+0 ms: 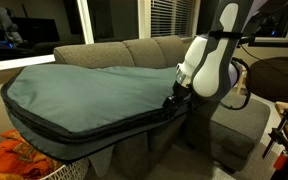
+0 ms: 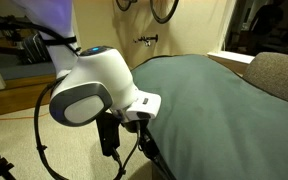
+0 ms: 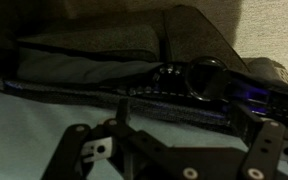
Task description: Open the zip to the left
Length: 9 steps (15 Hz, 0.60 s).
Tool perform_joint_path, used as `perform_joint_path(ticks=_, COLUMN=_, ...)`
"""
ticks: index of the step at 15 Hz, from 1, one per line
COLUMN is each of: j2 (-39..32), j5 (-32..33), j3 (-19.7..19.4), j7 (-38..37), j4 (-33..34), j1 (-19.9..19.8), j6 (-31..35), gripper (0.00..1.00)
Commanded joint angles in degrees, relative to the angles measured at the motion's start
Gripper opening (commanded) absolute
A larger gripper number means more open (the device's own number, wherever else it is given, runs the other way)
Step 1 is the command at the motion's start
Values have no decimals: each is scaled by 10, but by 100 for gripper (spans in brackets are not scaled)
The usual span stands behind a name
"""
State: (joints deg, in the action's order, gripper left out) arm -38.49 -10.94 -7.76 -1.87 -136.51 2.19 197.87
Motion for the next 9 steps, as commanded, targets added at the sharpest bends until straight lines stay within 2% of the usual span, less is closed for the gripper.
perform_joint_path(ticks=1, j2=7, j5=3, j3=18, j7=-23, j4=-16, j1=-13, j6=-8, gripper=100)
perform_joint_path(ticks=9, j2=1, j5=5, j3=44, j7=-48, j4=-12, j1=-43, j6=-20, gripper=100)
